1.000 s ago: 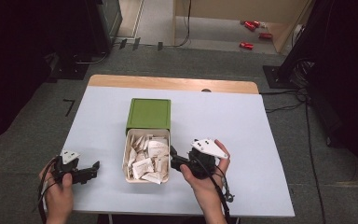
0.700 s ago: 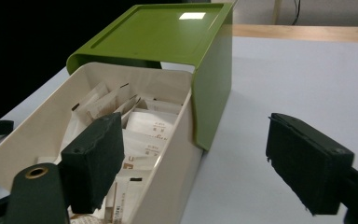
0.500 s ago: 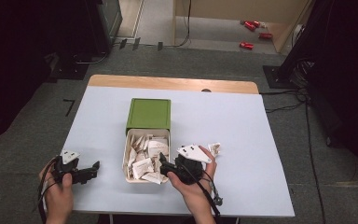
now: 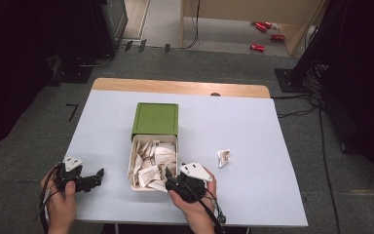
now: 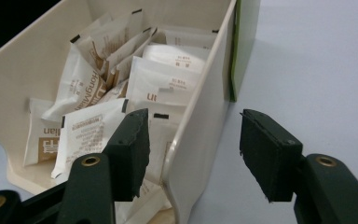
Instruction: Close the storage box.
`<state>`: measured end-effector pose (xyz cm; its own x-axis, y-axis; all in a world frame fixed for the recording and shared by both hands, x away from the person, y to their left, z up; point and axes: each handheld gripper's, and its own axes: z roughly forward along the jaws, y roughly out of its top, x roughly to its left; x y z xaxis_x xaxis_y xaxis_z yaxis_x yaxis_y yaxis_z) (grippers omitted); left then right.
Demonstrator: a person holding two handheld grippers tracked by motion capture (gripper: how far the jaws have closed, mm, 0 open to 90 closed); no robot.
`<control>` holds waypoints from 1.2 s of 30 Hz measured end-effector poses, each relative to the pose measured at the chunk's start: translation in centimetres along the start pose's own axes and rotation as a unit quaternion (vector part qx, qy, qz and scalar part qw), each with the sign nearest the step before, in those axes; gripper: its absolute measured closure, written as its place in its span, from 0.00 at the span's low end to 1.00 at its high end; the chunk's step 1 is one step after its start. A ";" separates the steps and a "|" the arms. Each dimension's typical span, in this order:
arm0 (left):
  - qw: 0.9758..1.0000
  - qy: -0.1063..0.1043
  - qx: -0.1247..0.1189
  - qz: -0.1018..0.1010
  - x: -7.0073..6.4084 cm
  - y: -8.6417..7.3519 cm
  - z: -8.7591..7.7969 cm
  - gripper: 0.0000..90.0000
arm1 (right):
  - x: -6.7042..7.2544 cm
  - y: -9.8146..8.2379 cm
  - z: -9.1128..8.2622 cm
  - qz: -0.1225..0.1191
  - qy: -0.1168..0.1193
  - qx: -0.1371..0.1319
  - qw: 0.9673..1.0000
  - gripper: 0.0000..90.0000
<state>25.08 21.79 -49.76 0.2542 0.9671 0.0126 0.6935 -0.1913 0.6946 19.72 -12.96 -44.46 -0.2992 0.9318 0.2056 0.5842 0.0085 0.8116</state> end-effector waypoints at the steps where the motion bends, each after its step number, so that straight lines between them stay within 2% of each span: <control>1: 1.000 0.000 0.000 0.000 0.0 0.0 0.0 0.08 | 0.0 0.0 0.0 0.000 0.000 0.000 1.000 0.48; 4: 1.000 0.000 0.000 0.000 0.0 0.0 0.0 0.08 | 0.0 -0.7 0.3 -0.002 -0.017 0.007 1.000 0.51; 8: 1.000 0.000 0.001 0.001 0.0 0.0 0.0 0.08 | 0.0 -1.3 0.3 -0.008 -0.025 0.002 1.000 0.53; 11: 1.000 0.000 0.001 0.001 0.0 0.0 0.0 0.08 | 0.1 -1.6 0.4 -0.004 -0.013 0.000 1.000 0.59; 14: 1.000 0.000 0.001 0.001 0.0 0.0 0.0 0.08 | 0.1 -1.9 0.4 -0.004 -0.021 -0.003 1.000 0.65; 15: 1.000 0.000 0.000 0.001 0.0 0.0 0.0 0.08 | 0.1 -2.0 0.4 0.006 -0.024 -0.003 1.000 0.68; 17: 1.000 0.000 0.000 0.000 0.0 0.0 0.0 0.08 | 0.1 -2.1 0.4 0.007 -0.025 -0.001 1.000 0.69; 22: 1.000 0.000 0.000 0.000 0.0 0.0 0.0 0.08 | 0.4 -2.3 0.3 0.027 -0.015 -0.005 1.000 0.80; 25: 1.000 0.000 0.000 0.000 0.0 0.0 0.0 0.08 | 0.5 -2.4 0.2 0.027 -0.015 -0.007 1.000 0.81; 28: 1.000 0.000 0.000 0.000 0.0 0.0 0.0 0.08 | 0.6 -2.4 -0.5 0.022 -0.010 -0.022 0.999 0.82; 36: 1.000 0.000 0.000 0.000 0.0 0.0 0.0 0.08 | 0.6 -2.5 -0.8 0.021 -0.005 -0.025 0.999 0.87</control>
<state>25.08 21.78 -49.76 0.2542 0.9671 0.0126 0.6935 -0.1913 0.6946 17.49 -12.66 -45.93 -0.2670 0.9345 0.2352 0.5575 -0.0493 0.8287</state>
